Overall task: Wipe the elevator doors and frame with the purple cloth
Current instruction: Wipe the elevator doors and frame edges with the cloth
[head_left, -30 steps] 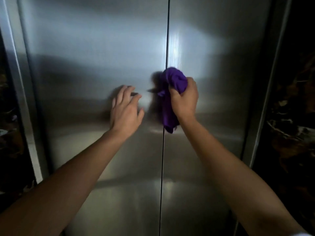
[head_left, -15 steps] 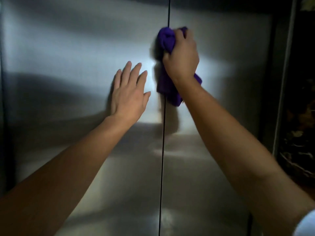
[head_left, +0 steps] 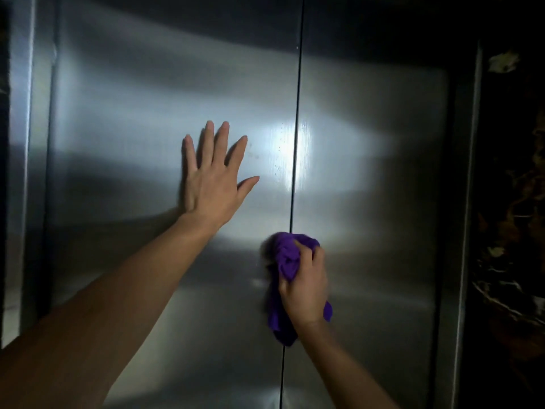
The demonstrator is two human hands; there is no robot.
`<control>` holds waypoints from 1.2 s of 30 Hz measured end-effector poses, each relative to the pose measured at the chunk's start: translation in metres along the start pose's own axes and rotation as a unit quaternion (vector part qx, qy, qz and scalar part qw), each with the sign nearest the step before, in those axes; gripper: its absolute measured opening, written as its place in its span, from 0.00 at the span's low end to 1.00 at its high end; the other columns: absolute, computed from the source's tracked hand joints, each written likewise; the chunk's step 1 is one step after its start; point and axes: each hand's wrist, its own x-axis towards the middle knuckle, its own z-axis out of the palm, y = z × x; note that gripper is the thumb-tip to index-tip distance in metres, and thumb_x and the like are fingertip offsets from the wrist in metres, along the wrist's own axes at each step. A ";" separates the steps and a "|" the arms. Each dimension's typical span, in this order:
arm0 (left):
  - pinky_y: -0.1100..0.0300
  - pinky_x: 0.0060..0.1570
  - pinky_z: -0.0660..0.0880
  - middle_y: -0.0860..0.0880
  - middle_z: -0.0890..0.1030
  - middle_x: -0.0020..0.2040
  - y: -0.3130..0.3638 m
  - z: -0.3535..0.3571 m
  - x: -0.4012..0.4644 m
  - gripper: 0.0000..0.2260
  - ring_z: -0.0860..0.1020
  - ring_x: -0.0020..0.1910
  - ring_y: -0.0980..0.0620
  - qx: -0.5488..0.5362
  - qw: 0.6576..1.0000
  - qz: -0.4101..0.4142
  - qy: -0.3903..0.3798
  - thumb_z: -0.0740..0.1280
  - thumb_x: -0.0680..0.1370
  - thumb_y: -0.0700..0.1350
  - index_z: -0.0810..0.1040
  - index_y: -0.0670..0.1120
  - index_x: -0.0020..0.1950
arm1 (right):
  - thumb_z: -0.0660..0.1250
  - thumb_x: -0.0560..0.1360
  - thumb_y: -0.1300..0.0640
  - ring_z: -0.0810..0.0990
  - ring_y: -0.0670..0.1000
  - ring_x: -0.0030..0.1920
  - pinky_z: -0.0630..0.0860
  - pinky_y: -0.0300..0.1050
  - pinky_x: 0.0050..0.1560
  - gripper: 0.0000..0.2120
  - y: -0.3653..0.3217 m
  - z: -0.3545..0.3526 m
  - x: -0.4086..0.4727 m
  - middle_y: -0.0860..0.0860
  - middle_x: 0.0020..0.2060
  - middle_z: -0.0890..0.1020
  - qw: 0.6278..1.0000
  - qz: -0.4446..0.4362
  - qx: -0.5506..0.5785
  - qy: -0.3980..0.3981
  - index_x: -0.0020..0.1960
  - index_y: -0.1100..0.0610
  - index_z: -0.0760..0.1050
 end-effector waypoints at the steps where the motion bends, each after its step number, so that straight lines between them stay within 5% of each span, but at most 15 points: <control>1: 0.33 0.77 0.50 0.42 0.49 0.84 -0.004 -0.002 0.005 0.36 0.47 0.83 0.38 0.004 1.000 0.006 -0.006 0.46 0.81 0.69 0.49 0.52 0.83 | 0.70 0.69 0.56 0.78 0.58 0.56 0.79 0.53 0.52 0.27 0.002 0.001 -0.006 0.52 0.61 0.72 1.000 0.014 -0.008 -0.005 0.67 0.52 0.71; 7: 0.34 0.78 0.49 0.43 0.44 0.84 -0.020 0.012 0.004 0.37 0.43 0.83 0.38 0.017 1.000 0.013 -0.011 0.38 0.80 0.70 0.45 0.51 0.84 | 0.68 0.72 0.58 0.77 0.57 0.56 0.78 0.51 0.55 0.26 -0.019 -0.014 0.029 0.52 0.62 0.72 1.000 -0.013 -0.005 0.016 0.69 0.47 0.70; 19: 0.34 0.77 0.50 0.42 0.52 0.84 -0.024 0.011 0.017 0.33 0.47 0.83 0.38 0.007 0.999 0.035 0.000 0.46 0.82 0.66 0.56 0.51 0.82 | 0.68 0.70 0.56 0.78 0.59 0.53 0.75 0.50 0.49 0.22 -0.122 -0.058 0.253 0.55 0.61 0.74 0.986 -0.051 -0.076 0.138 0.64 0.53 0.75; 24: 0.34 0.78 0.50 0.40 0.53 0.83 -0.036 -0.006 0.078 0.29 0.48 0.83 0.38 0.027 0.999 0.020 0.039 0.49 0.82 0.61 0.60 0.50 0.81 | 0.67 0.69 0.54 0.79 0.60 0.49 0.76 0.49 0.45 0.17 -0.107 -0.046 0.221 0.54 0.59 0.73 0.986 -0.063 -0.066 0.142 0.57 0.53 0.75; 30: 0.36 0.79 0.50 0.42 0.52 0.84 -0.029 -0.011 0.130 0.30 0.47 0.83 0.39 0.000 0.999 0.016 0.042 0.47 0.83 0.62 0.56 0.51 0.82 | 0.69 0.72 0.55 0.78 0.53 0.49 0.80 0.51 0.46 0.18 -0.067 -0.026 0.142 0.49 0.57 0.73 0.990 -0.070 -0.051 0.109 0.62 0.49 0.74; 36: 0.38 0.79 0.50 0.43 0.52 0.84 -0.028 0.010 0.127 0.30 0.50 0.83 0.40 0.001 0.998 0.013 0.056 0.42 0.83 0.63 0.51 0.51 0.83 | 0.68 0.71 0.54 0.79 0.56 0.48 0.78 0.50 0.45 0.16 -0.087 -0.040 0.196 0.51 0.57 0.73 0.986 -0.081 -0.068 0.125 0.59 0.52 0.75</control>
